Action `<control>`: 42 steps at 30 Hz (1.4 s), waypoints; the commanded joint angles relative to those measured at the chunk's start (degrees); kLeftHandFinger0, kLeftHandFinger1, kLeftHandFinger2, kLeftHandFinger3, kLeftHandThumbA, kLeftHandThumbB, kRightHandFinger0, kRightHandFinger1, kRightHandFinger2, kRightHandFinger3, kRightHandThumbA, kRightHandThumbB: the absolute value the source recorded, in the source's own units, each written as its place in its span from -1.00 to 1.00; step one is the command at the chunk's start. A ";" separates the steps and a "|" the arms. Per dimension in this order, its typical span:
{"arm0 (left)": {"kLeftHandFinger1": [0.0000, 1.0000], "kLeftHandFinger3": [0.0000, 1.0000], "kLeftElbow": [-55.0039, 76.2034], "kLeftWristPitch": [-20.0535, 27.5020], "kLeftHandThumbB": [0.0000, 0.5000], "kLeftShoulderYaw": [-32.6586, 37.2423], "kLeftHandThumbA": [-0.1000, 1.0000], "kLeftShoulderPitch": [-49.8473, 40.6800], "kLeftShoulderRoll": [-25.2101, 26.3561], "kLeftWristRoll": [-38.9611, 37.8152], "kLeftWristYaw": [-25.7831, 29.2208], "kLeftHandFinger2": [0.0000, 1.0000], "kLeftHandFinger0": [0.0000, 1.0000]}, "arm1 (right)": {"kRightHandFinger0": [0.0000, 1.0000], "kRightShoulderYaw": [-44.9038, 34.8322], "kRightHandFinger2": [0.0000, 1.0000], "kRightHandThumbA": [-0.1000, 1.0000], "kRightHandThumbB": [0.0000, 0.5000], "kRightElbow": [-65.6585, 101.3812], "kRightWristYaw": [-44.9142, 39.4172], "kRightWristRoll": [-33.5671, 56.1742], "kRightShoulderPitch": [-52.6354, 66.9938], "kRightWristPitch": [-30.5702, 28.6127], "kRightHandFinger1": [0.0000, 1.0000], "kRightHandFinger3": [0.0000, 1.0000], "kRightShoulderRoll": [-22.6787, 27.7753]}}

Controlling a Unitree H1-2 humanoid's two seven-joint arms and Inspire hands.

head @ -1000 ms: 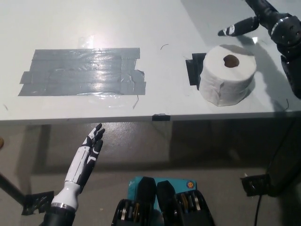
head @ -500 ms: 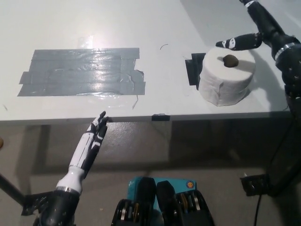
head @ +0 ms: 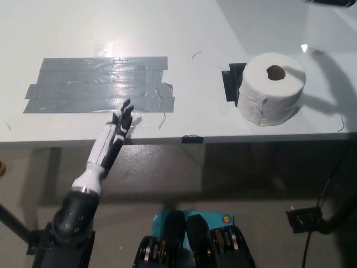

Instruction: A person hands over a roll of toilet paper to the robot , and the robot inserts its right thumb into the hole in the centre to grab the roll, and then places it on the balck area on the desk.

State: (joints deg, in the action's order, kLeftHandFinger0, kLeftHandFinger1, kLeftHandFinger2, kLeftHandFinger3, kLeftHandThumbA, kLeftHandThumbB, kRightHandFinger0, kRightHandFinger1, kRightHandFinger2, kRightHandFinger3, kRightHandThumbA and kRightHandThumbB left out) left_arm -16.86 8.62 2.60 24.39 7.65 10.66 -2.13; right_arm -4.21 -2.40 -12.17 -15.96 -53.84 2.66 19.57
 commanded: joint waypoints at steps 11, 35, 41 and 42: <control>1.00 1.00 3.41 2.79 -0.71 0.11 0.99 -3.25 0.05 -1.18 0.00 1.00 1.00 | 1.00 -1.02 1.00 1.00 0.36 46.75 0.97 13.26 17.65 2.88 1.00 1.00 -4.01; 1.00 1.00 5.82 4.57 -0.61 1.95 0.81 -19.07 -0.11 -0.73 -0.16 1.00 1.00 | 1.00 8.72 1.00 1.00 0.06 34.60 1.91 10.24 57.64 -11.62 1.00 1.00 -12.40; 1.00 1.00 8.29 4.11 -0.56 2.31 0.80 -19.83 0.26 -0.87 -0.60 1.00 1.00 | 1.00 8.08 1.00 1.00 0.12 25.70 3.41 8.25 56.93 -13.94 1.00 1.00 -13.34; 1.00 1.00 8.59 4.09 -0.56 2.31 0.80 -20.13 0.31 -0.97 -0.62 1.00 1.00 | 1.00 7.98 1.00 1.00 0.12 23.78 3.67 8.05 56.69 -14.47 1.00 1.00 -13.36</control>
State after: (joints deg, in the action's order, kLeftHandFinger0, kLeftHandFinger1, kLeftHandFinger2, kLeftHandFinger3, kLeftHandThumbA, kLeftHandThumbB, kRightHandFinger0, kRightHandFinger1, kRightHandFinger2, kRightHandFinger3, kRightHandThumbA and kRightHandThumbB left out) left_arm -11.14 10.87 4.70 4.60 7.42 9.99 -2.19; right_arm 4.28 25.34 -10.94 -6.25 3.56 -6.85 6.48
